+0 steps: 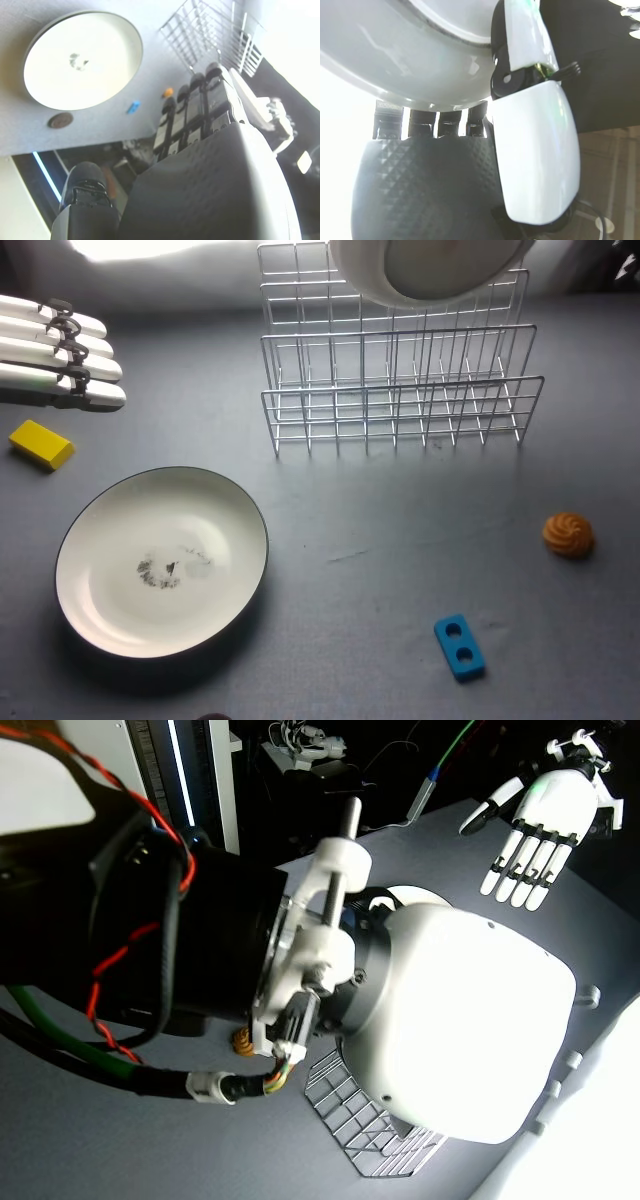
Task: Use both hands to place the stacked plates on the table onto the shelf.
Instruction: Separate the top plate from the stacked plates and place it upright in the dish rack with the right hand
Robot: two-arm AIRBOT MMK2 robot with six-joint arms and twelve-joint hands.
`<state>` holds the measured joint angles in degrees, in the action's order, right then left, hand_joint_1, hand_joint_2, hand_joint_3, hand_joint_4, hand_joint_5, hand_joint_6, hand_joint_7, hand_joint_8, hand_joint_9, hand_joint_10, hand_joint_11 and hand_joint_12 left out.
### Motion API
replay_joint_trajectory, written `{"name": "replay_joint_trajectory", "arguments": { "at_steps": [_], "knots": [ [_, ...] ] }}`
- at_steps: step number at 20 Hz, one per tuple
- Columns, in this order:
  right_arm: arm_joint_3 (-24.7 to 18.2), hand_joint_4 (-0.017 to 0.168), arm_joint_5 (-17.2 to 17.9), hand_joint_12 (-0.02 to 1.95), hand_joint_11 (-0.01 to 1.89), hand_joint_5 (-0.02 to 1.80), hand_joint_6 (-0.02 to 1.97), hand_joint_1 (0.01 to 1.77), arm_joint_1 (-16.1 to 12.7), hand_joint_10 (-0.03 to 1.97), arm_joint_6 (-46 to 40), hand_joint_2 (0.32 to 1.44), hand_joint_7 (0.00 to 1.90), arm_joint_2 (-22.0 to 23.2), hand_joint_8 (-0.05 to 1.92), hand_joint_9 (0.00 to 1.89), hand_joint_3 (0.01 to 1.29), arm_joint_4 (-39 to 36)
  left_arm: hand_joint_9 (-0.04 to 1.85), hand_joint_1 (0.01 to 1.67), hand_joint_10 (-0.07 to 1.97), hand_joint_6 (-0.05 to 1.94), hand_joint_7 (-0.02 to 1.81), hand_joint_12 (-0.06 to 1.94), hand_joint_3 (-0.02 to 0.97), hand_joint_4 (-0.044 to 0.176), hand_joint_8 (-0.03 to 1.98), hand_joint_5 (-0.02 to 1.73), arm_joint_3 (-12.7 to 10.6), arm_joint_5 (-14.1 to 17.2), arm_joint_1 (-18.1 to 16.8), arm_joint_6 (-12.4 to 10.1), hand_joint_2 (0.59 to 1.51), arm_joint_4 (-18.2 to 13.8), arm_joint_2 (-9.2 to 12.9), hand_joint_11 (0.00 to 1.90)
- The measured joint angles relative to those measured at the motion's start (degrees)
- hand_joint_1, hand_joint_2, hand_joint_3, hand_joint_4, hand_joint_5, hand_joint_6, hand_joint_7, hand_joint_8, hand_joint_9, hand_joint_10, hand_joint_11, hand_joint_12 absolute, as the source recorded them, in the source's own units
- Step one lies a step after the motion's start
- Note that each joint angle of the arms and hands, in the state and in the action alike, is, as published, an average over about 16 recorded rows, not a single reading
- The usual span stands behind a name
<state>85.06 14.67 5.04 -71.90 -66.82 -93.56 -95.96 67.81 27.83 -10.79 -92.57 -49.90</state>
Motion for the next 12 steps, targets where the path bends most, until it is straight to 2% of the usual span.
{"name": "replay_joint_trajectory", "arguments": {
  "at_steps": [5, 12],
  "knots": [
    [1.87, 0.010, -1.27, 1.02, 0.84, 0.94, 0.99, 1.31, 1.39, 0.02, -1.82, 0.99, 1.07, -1.62, 0.80, 1.27, 0.01, 0.79, 0.02, 0.01, 0.01, 0.01, 0.02, 0.00, 0.019, 0.007, 0.01, 0.02, 1.48, -0.70, 0.00, 0.00, 1.124, -0.58, -0.20, 0.01],
    [4.09, 0.011, -2.43, 1.01, 0.85, 0.96, 0.94, 1.31, 3.38, 0.02, -4.14, 0.99, 1.08, -3.96, 0.75, 1.27, 0.01, 1.10, 0.02, 0.01, 0.01, 0.01, 0.02, 0.00, 0.018, 0.007, 0.01, 0.02, 5.31, -3.30, 0.55, 0.01, 1.140, -1.59, -0.51, 0.01]
  ]
}}
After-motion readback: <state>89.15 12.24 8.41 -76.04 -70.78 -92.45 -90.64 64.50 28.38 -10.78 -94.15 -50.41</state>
